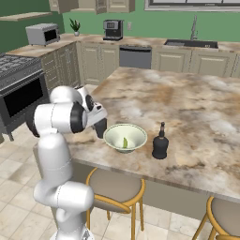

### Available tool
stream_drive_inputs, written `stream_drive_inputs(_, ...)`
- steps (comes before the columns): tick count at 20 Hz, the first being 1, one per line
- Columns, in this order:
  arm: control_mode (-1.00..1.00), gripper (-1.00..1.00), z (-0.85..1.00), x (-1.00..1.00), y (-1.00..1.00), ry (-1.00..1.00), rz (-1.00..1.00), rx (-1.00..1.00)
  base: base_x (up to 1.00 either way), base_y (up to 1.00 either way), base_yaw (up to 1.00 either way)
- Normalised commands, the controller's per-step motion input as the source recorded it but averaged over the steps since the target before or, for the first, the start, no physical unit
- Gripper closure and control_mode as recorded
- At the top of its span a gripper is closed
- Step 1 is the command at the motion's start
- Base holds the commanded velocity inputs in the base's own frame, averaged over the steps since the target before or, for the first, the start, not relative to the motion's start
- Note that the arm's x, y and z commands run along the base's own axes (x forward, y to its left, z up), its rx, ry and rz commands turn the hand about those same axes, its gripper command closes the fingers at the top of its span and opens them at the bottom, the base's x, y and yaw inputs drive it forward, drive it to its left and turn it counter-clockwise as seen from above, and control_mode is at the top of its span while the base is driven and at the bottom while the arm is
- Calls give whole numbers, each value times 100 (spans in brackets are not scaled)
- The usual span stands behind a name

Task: There is a bowl on the dining counter. Grab a lemon wedge from the fridge and place it in the bowl. Then get the liquor bottle and glass cup from the cabinet and place them next to the bowl.

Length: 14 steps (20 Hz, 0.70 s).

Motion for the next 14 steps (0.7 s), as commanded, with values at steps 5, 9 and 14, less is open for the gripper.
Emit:
stream_drive_inputs(5, -100, 100, -27, 23, 0, 0, 0, 0, 0, 0, 0)
stream_drive_inputs(9, -100, -100, -23, 3, -1, -3, 0, 0, 0, 0, 0)
stream_drive_inputs(14, -100, -100, -15, -15, -4, -6, 0, 0, 0, 0, 0)
